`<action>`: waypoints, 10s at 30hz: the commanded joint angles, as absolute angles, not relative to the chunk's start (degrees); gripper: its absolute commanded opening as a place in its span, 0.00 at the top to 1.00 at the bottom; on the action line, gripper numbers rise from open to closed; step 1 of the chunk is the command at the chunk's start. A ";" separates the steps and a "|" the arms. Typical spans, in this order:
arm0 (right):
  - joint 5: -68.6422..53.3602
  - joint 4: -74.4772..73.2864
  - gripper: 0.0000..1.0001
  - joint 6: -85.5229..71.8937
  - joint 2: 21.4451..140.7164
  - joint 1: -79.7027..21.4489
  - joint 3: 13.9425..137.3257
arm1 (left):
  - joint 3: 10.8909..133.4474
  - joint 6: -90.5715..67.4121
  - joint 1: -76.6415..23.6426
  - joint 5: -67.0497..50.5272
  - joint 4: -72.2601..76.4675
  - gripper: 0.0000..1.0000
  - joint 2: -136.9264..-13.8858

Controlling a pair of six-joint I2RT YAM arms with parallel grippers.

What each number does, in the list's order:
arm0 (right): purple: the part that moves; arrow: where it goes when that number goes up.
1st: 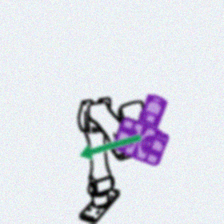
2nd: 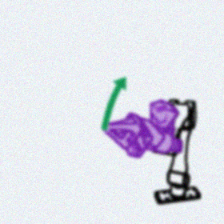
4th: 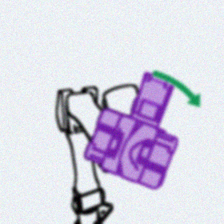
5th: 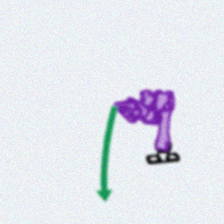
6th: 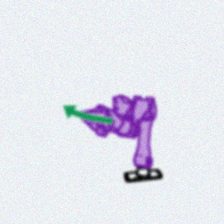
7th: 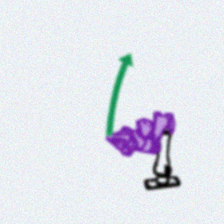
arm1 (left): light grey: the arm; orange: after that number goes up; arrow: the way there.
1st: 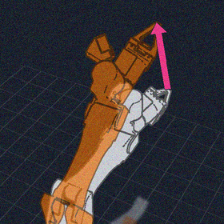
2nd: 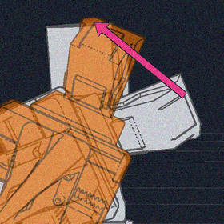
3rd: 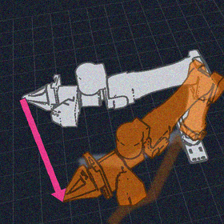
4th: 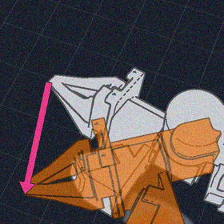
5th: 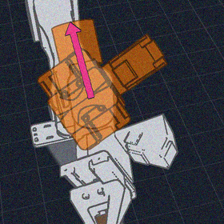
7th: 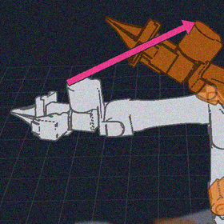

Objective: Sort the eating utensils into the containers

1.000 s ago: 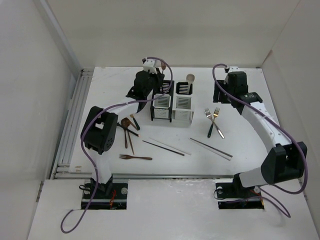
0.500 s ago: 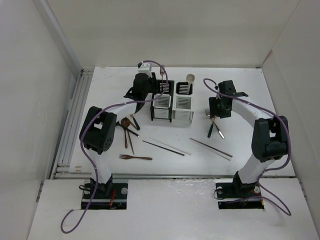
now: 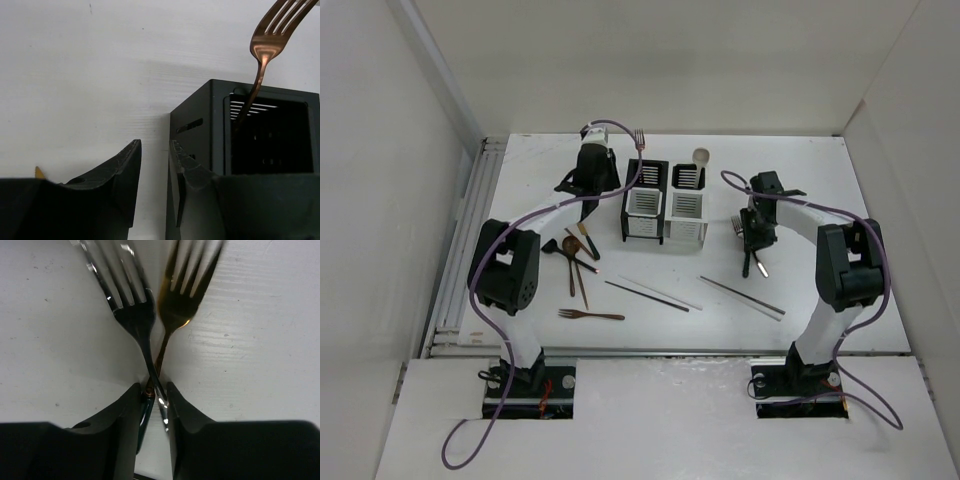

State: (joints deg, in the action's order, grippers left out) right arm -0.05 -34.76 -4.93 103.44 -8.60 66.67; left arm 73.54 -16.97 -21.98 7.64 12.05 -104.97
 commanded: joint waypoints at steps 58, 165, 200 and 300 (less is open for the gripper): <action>5.90 -36.04 0.65 6.05 105.91 -10.11 68.91 | 67.86 -13.36 -20.83 14.59 14.85 0.69 -95.89; 1.14 -39.46 0.45 -57.21 105.72 -11.61 71.37 | 50.54 -29.27 -3.78 20.57 -5.54 0.32 -79.89; 8.27 -45.72 0.50 -41.23 104.14 -8.09 70.41 | 48.34 -29.27 -2.72 17.59 -3.25 0.31 -81.56; 19.34 6.59 0.38 1.05 96.77 -38.32 84.91 | 42.89 -31.90 -6.68 5.27 -4.48 0.62 -81.30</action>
